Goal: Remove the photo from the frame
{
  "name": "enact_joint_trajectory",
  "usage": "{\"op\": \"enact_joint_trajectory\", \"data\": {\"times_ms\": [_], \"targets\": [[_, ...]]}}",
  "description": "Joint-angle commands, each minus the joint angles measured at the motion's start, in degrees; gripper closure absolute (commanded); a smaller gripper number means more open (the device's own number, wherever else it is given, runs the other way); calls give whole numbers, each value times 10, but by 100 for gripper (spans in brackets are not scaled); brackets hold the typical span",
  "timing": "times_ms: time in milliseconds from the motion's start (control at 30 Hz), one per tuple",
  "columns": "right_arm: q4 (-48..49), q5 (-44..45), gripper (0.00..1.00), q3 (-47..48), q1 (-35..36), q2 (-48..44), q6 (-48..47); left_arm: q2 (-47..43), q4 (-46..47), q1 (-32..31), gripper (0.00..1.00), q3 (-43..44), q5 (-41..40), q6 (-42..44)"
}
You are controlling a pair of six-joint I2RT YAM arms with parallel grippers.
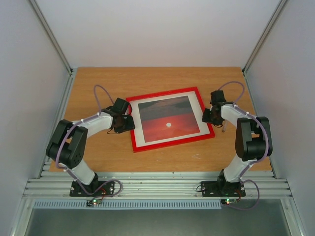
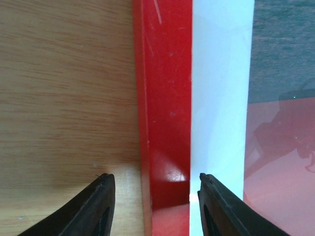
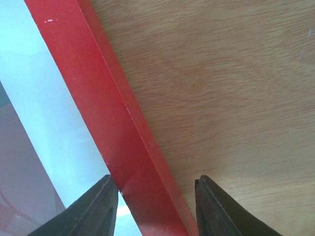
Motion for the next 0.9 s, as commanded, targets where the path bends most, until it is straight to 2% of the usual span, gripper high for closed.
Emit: {"op": "enact_joint_trajectory", "data": {"times_ms": [0,333,567,700,867], "targets": [[-14,-4,55,26,-6,20,-7,12,18,-8,54,23,-3,9],[-28,6,56,32,-12,29,-5,30,2,-29,65,46,-20,15],[-40,12,64,23,-17,26,3,53,-17,-50,69,78,-38,21],[-41,14,68,6,-43,8,11,71,-30,-67,69,106,-52,25],[-40,47,72,-14,-54,-13,20,96,-43,-86,70,141,-62,29]]}}
